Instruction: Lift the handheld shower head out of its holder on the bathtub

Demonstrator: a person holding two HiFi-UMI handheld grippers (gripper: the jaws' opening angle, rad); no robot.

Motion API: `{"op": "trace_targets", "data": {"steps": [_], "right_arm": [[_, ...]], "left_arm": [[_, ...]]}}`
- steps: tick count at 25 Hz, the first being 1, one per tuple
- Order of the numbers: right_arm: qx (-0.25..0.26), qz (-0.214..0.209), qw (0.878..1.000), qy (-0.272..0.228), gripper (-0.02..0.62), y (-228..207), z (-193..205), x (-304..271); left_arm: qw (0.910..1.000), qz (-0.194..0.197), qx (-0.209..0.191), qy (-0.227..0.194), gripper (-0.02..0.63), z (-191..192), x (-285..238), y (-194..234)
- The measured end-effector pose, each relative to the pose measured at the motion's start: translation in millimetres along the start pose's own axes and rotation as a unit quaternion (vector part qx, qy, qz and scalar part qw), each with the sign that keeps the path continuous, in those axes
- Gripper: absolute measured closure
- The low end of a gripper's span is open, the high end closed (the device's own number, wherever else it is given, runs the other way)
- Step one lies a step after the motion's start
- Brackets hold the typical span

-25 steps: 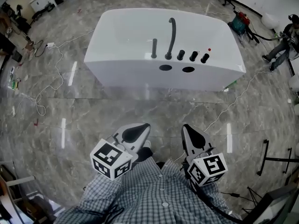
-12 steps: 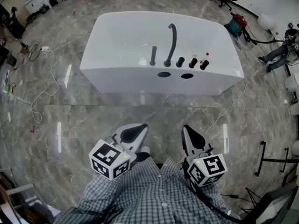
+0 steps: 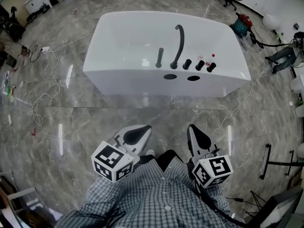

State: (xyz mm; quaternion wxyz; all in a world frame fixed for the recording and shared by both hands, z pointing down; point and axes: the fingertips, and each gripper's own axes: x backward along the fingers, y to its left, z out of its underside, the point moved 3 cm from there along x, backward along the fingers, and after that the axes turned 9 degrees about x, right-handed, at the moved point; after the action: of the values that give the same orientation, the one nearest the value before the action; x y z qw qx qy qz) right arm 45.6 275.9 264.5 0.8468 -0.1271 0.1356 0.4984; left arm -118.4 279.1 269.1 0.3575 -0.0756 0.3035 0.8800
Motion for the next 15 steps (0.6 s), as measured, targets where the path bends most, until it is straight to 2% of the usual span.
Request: {"op": "trace_targets", "data": {"steps": [9, 15], "right_arm": [[0.005, -0.018, 1.0, -0.001, 0.577, -11, -11, -26], [0.013, -0.038, 0.999, 0.001, 0.577, -25, -21, -63]], "left_arm": [[0.9997, -0.023, 0.003, -0.01, 0.597, -12, -2, 14], [0.9992, -0.038, 0.01, -0.012, 0.597, -26, -20, 36]]}}
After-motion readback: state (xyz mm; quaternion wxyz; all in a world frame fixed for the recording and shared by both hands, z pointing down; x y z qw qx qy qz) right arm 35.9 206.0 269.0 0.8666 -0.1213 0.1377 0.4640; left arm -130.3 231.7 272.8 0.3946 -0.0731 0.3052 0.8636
